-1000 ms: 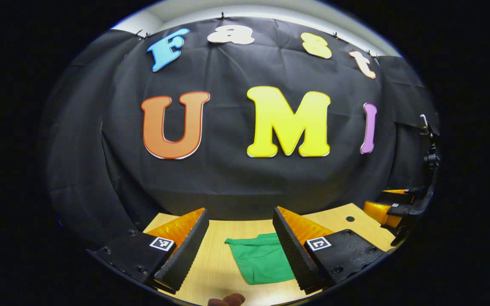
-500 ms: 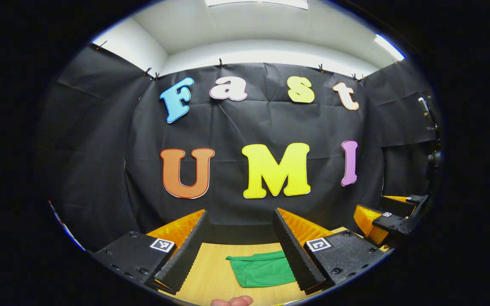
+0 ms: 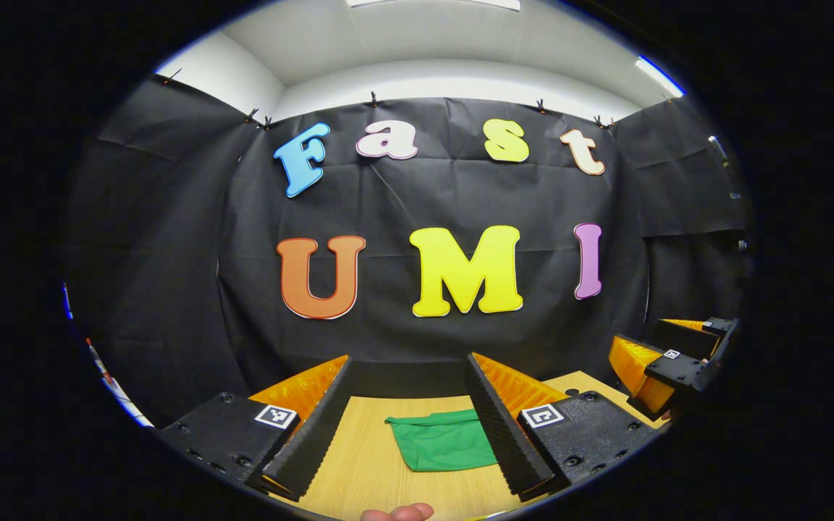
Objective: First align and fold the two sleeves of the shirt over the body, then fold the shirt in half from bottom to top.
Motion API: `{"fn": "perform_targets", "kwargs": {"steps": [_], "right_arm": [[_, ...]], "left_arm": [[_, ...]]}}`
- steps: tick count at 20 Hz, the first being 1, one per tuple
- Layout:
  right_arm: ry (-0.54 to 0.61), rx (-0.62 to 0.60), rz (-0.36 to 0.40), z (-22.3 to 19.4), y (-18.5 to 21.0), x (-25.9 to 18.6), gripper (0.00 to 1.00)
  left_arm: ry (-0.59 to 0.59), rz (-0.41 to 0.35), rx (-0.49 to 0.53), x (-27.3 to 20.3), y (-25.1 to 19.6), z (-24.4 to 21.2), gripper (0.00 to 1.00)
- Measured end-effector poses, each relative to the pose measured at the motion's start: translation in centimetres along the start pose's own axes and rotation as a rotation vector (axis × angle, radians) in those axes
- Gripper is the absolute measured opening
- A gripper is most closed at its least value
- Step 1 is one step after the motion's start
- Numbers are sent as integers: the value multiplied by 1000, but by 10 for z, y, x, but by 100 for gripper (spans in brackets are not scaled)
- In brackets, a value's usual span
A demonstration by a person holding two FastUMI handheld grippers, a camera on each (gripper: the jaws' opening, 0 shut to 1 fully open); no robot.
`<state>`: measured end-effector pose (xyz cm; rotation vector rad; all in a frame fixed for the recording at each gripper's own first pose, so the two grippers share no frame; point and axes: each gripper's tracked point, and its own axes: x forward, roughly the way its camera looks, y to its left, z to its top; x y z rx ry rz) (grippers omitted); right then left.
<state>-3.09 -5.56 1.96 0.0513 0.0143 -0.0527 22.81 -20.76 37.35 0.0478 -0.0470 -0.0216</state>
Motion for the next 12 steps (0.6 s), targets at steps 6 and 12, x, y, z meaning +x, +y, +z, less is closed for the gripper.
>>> {"fn": "perform_targets", "kwargs": {"steps": [6, 12], "right_arm": [[-4, -10, 14, 2, 1, 5, 89], [0, -16, 26, 0, 3, 14, 89]], "left_arm": [[19, 12, -9, 5, -1, -7, 97], [32, 14, -13, 10, -5, -13, 97]]}}
